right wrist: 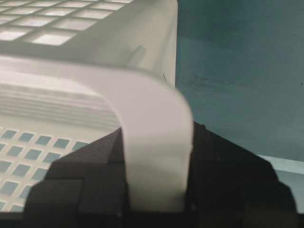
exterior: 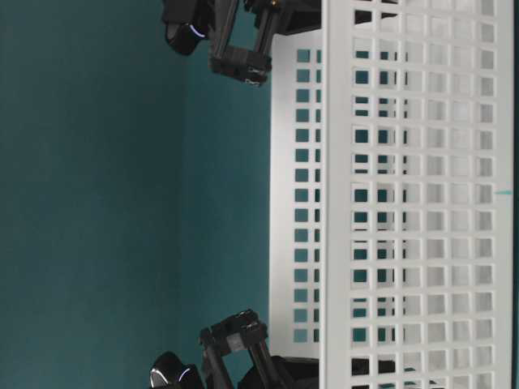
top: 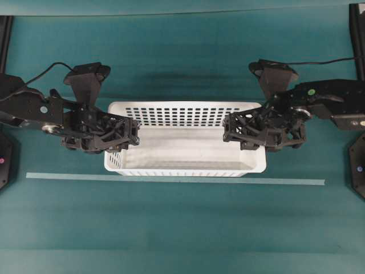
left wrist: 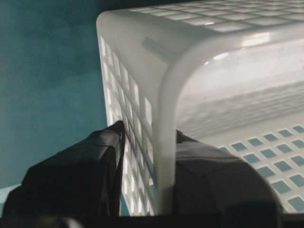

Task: Lift the white basket with both hands.
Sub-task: 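Lift the basket upward with both grippers holding its end rims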

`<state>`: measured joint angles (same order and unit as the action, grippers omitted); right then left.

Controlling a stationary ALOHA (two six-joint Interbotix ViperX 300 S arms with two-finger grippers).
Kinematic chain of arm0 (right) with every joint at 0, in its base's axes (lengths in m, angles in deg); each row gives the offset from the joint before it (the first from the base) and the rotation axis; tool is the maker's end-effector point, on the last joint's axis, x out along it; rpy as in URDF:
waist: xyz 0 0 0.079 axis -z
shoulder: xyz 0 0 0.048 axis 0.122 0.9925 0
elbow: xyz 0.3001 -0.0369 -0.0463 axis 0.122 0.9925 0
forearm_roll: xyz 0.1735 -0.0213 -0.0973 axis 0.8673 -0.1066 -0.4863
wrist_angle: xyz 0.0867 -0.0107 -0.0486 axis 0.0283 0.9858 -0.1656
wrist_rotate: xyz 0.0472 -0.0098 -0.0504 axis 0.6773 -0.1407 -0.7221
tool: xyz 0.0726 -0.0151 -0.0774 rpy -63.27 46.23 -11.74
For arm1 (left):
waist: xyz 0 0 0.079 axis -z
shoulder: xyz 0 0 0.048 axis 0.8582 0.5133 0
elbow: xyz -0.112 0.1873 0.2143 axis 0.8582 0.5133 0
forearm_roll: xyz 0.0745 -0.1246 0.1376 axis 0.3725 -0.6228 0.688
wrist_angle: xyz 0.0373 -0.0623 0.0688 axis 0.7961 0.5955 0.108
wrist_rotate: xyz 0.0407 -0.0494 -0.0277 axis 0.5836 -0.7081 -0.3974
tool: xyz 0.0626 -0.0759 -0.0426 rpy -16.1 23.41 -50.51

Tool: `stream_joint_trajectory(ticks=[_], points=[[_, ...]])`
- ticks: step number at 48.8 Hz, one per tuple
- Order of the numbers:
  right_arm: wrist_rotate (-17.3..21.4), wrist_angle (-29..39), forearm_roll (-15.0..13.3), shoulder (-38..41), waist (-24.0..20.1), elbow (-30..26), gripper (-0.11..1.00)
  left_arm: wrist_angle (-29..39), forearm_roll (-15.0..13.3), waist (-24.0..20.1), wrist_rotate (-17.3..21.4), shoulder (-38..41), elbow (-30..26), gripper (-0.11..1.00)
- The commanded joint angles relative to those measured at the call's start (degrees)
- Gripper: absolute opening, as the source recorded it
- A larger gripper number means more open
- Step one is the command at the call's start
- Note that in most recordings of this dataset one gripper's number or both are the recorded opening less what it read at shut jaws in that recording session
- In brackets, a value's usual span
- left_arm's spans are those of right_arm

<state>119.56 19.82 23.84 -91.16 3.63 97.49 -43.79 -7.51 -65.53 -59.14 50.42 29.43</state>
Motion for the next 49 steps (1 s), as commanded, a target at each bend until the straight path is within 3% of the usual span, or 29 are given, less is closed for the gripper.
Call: stream_joint_trajectory(ticks=[1,9,24,43,49], points=[[0.1,0.5,0.2,-0.4,-0.2,-3.6,0.20,-0.7,0.2,0.2,0.3,-2.1,-2.4,0.16],[0.0,7.1,0.3,-2.5,-0.3,-7.8,0.20,3.1,0.2,0.2,0.4,-8.0,-4.1,0.16],[0.1,21.0,0.2,-7.6,-0.2,-14.6,0.20,17.8,0.2,-0.2,0.7,-17.1,-10.6,0.16],[0.4,32.9,0.1,-11.0,-0.3,-27.2,0.20,26.6,0.4,-0.3,1.0,-19.5,-22.9,0.16],[0.4,36.9,-0.1,-11.2,-0.3,-31.1,0.19,32.0,0.5,-0.5,4.1,-19.4,-28.5,0.16]])
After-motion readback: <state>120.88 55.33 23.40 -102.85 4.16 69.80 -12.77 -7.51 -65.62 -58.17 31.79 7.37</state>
